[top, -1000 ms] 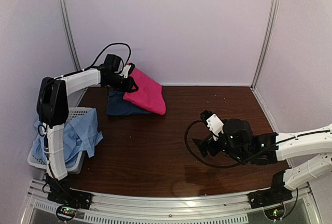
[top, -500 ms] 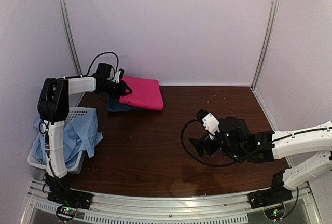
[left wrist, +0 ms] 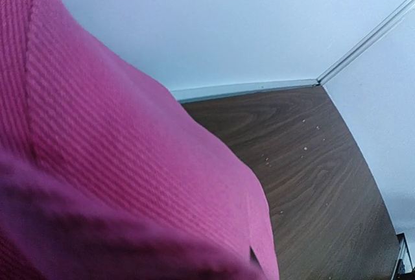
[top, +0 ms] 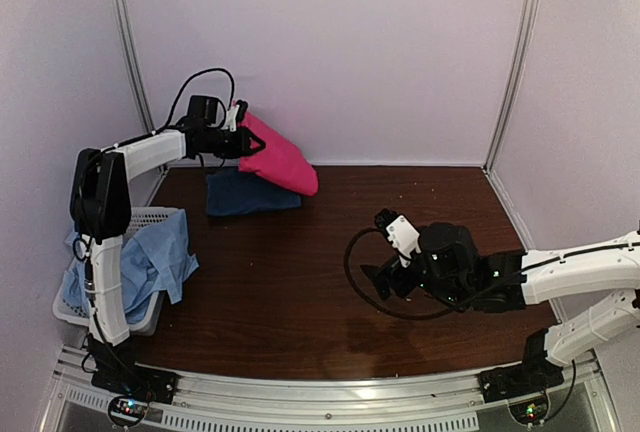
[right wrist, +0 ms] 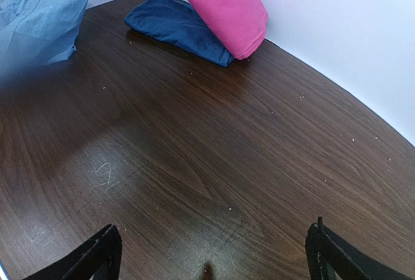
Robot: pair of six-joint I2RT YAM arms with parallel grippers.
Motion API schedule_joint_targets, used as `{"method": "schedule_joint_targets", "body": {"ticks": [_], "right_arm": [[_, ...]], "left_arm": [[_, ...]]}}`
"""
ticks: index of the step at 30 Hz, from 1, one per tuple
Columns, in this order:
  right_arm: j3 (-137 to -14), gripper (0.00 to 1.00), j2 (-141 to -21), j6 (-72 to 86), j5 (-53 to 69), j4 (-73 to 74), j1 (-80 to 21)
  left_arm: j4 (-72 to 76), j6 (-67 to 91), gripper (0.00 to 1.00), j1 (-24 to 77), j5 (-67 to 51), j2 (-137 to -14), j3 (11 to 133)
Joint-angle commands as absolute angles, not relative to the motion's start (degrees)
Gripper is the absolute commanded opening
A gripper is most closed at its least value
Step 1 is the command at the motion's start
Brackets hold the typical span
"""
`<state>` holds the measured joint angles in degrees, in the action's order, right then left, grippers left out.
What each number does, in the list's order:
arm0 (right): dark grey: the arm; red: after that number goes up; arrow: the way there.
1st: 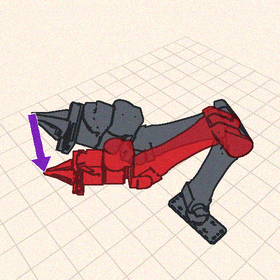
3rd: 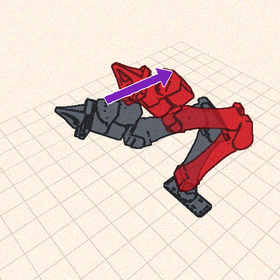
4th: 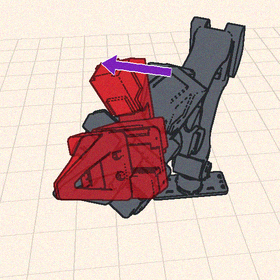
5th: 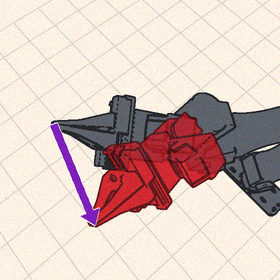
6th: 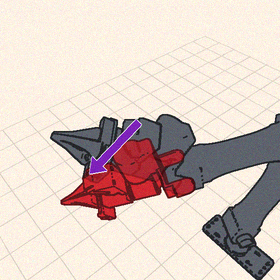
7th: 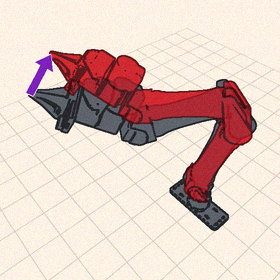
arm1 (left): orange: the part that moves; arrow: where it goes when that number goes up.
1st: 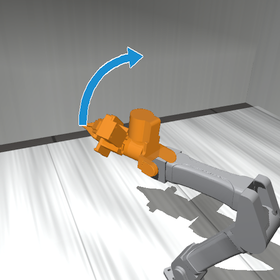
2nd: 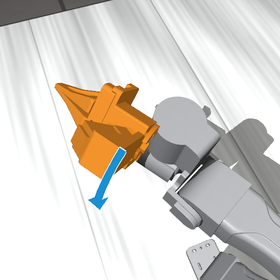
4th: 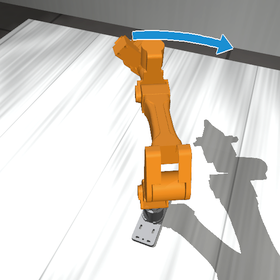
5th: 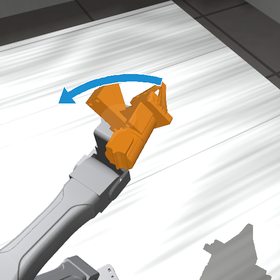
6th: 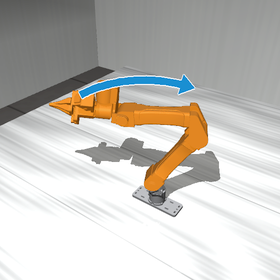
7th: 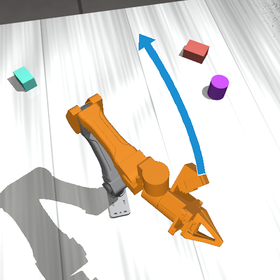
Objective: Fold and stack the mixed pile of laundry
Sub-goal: Place the 1/3-rectangle-folded trousers at the corner of the board.
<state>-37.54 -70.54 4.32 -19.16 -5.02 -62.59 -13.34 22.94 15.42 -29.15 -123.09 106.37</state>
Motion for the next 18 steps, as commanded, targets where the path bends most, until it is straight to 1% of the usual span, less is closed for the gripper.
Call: {"method": "schedule_joint_targets", "body": {"ticks": [1, 5, 7, 11, 13, 14, 16, 18], "right_arm": [[-38.5, 1.0, -71.1, 4.4, -18.5, -5.9, -62.3], [-38.9, 1.0, -71.7, 3.9, -18.4, -5.7, -62.2], [-38.9, 1.0, -71.6, 3.8, -18.4, -5.8, -62.2], [-39.1, 1.0, -71.8, 3.7, -18.2, -5.8, -62.2], [-39.2, 1.0, -71.7, 3.8, -18.2, -5.5, -62.2], [-39.2, 1.0, -71.6, 3.9, -18.2, -5.3, -62.2], [-39.2, 1.0, -71.1, 3.9, -18.3, -5.0, -62.2], [-38.8, 1.0, -70.7, 3.9, -18.6, -5.0, -62.2]], "left_arm": [[-3.8, 22.3, 0.0, 11.0, -28.8, -120.1, 97.4], [-5.5, 21.5, 0.0, 9.1, -28.3, -122.9, 93.4], [-5.9, 21.8, 0.0, 8.8, -25.3, -123.1, 91.1], [-11.1, 20.3, 0.0, 8.7, -23.7, -125.9, 94.2], [-15.3, 18.3, 0.07, 8.7, -22.2, -127.6, 97.3], [-17.3, 17.0, 0.1, 8.7, -20.6, -128.2, 98.8], [-20.8, 13.9, 0.12, 8.7, -18.3, -128.0, 100.7], [-19.7, 9.7, 0.14, 10.1, -17.3, -125.1, 99.4]]}}
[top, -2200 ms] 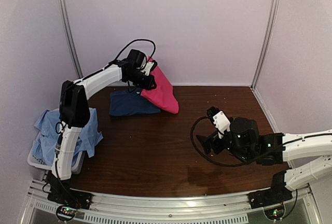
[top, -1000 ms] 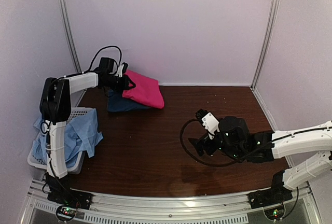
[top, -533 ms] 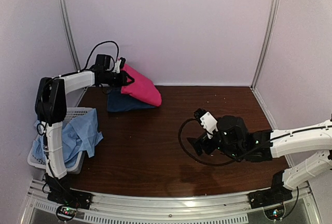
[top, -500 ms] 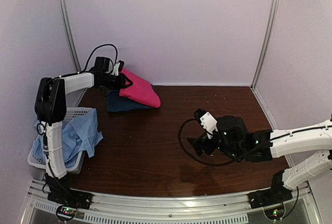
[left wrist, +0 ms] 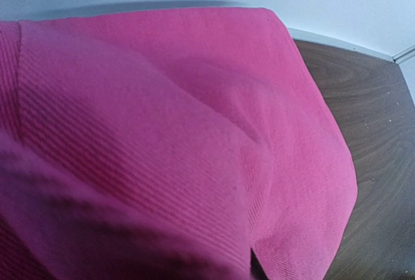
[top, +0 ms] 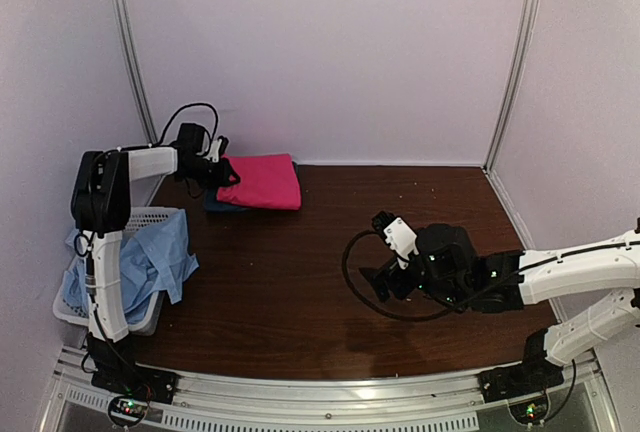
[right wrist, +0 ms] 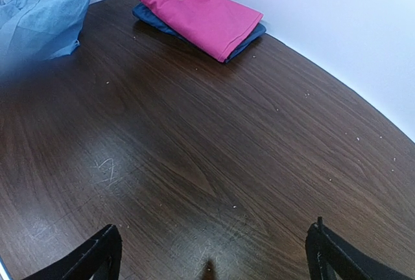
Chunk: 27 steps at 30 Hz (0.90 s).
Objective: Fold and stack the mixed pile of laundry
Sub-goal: Place the 1/3-rectangle-folded trousers at the corner of the board.
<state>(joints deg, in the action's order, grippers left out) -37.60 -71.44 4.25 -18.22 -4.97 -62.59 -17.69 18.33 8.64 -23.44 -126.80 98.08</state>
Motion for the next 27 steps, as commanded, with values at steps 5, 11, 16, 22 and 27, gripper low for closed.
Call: {"method": "schedule_joint_targets", "body": {"ticks": [5, 11, 16, 22, 27], "right_arm": [[-39.3, 1.0, -72.1, 4.0, -17.7, -5.1, -62.2], [-39.7, 1.0, -72.7, 4.4, -17.3, -4.9, -62.2], [-40.1, 1.0, -72.4, 4.1, -17.5, -4.4, -62.2], [-40.2, 1.0, -72.3, 4.0, -17.2, -4.0, -62.2], [-40.1, 1.0, -71.9, 4.0, -17.0, -3.8, -62.2]], "left_arm": [[-19.4, 0.8, 0.14, 13.1, -13.6, -122.6, 103.7], [-19.7, -11.7, 0.1, 14.0, -8.5, -125.6, 110.6], [-22.7, -7.2, 0.15, 10.6, -7.3, -129.6, 111.8], [-25.3, 7.1, 0.48, 5.8, -0.1, -128.6, 104.7], [-28.0, 10.3, 0.75, 5.3, 10.7, -125.2, 102.8]]}}
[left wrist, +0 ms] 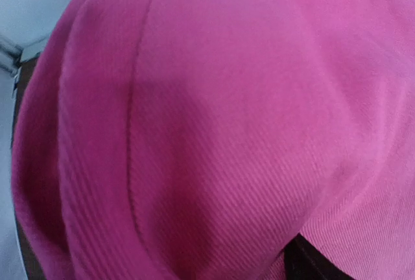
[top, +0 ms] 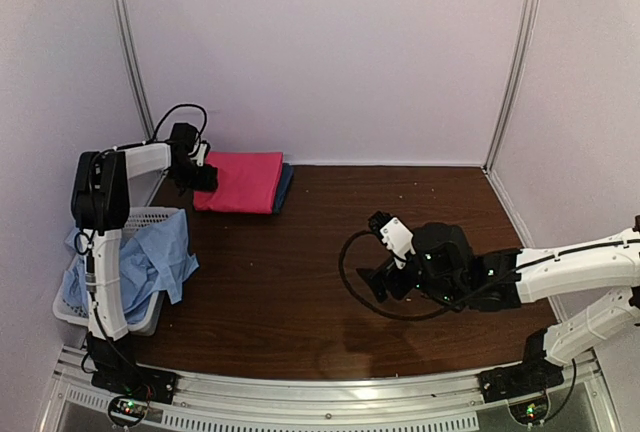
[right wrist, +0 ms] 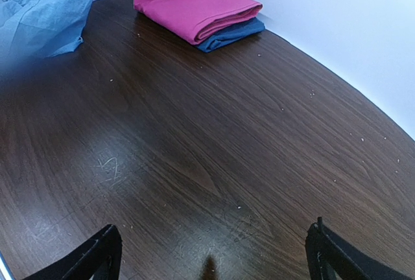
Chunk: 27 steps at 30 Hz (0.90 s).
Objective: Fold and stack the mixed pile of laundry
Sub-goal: Place the 1/3-rectangle-folded trousers at the corner of the board, then smooth out the 1/3-rectangle-folded trousers at the corner of the board.
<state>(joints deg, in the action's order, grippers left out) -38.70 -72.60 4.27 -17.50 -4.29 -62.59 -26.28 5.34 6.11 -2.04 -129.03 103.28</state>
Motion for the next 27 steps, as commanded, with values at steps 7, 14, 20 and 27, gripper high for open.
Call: {"method": "schedule_joint_targets", "body": {"ticks": [7, 14, 20, 27], "right_arm": [[-39.8, 1.0, -71.8, 4.1, -17.7, -4.0, -62.1], [-40.5, 1.0, -73.3, 4.6, -16.5, -5.4, -61.4], [-40.4, 1.0, -73.1, 5.0, -16.6, -4.7, -61.2], [-40.5, 1.0, -72.9, 5.1, -16.3, -4.1, -60.8]], "left_arm": [[-31.2, 8.5, 0.9, 6.0, 13.0, -119.2, 107.9], [-27.0, -3.3, 0.95, 12.5, 2.5, -120.7, 108.7], [-32.9, -3.2, 0.96, 13.2, -2.3, -134.4, 120.8], [-43.9, 6.6, 0.98, 13.3, 0.5, -149.8, 131.4]]}}
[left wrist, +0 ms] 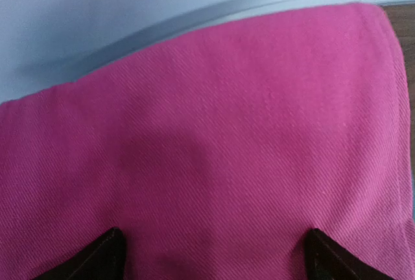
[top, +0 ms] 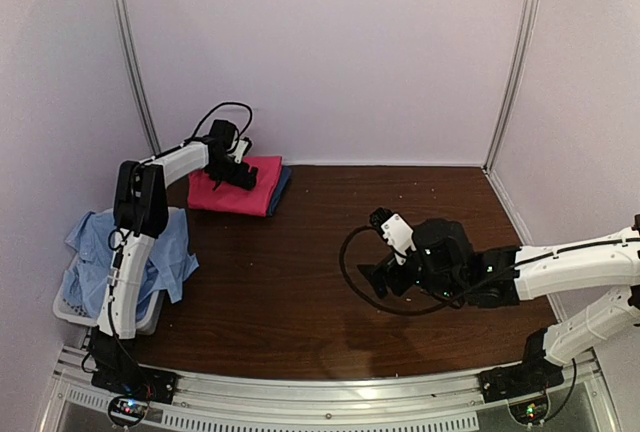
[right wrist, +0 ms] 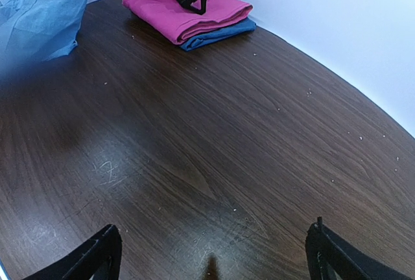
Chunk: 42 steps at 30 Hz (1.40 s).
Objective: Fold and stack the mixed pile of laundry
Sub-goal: Smooth out the 1/3-rectangle-folded trousers at the corner of the board.
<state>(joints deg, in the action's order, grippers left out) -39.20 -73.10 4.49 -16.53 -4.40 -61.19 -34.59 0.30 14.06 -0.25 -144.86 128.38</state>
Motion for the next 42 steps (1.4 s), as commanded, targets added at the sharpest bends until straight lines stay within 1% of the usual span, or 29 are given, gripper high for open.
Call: {"method": "schedule_joint_targets", "body": {"ticks": [1, 4, 7, 11, 15, 18, 20, 22, 25, 27, 31, 36, 40, 42], "right_arm": [[-40.5, 1.0, -73.0, 5.1, -16.3, -4.2, -60.7], [-40.5, 1.0, -73.6, 4.9, -15.9, -4.7, -60.6], [-40.9, 1.0, -74.3, 5.1, -15.7, -4.8, -60.6], [-40.8, 1.0, -73.8, 5.3, -15.7, -4.4, -60.6], [-40.0, 1.0, -71.9, 5.2, -16.2, -4.0, -60.5], [-39.8, 1.0, -70.8, 5.3, -16.4, -3.7, -60.3], [-39.7, 1.0, -70.3, 5.3, -16.6, -3.7, -60.3], [-39.7, 1.0, -69.9, 5.4, -16.6, -3.8, -60.3], [-39.9, 1.0, -69.5, 5.7, -16.4, -3.6, -60.3], [-39.9, 1.0, -69.3, 6.2, -16.3, -3.4, -60.3], [-39.3, 1.0, -69.0, 6.9, -15.8, -4.1, -60.2], [-39.5, 1.0, -69.6, 7.2, -15.7, -4.5, -60.2], [-39.2, 1.0, -69.5, 7.3, -16.1, -4.7, -60.0], [-39.0, 1.0, -69.2, 7.5, -16.3, -4.6, -59.9]], "left_arm": [[-44.0, 9.2, 0.98, 13.5, 0.6, -149.8, 129.8], [-43.5, 18.4, 0.98, 15.4, 1.4, -148.2, 124.2], [-39.9, 26.4, 0.98, 19.2, 0.1, -147.0, 119.4], [-39.0, 35.2, 0.98, 21.4, 0.0, -148.6, 121.1], [-40.8, 37.5, 0.98, 20.9, 0.7, -151.7, 127.5], [-41.6, 37.5, 0.98, 19.4, 1.6, -152.1, 132.2], [-39.8, 34.8, 0.98, 19.0, 1.6, -150.6, 134.4], [-39.0, 30.7, 0.98, 19.2, 1.5, -148.1, 136.5], [-38.6, 24.4, 0.98, 19.0, 3.1, -141.9, 136.2], [-39.3, 21.8, 0.98, 18.2, 4.6, -137.6, 134.2], [-39.8, 21.3, 0.98, 14.0, 2.2, -131.8, 127.3], [-38.7, 21.0, 0.98, 11.0, 0.4, -131.1, 120.5], [-35.3, 21.0, 0.98, 10.7, -2.0, -132.0, 114.8], [-34.1, 21.3, 0.98, 10.6, -1.2, -132.5, 111.9]]}}
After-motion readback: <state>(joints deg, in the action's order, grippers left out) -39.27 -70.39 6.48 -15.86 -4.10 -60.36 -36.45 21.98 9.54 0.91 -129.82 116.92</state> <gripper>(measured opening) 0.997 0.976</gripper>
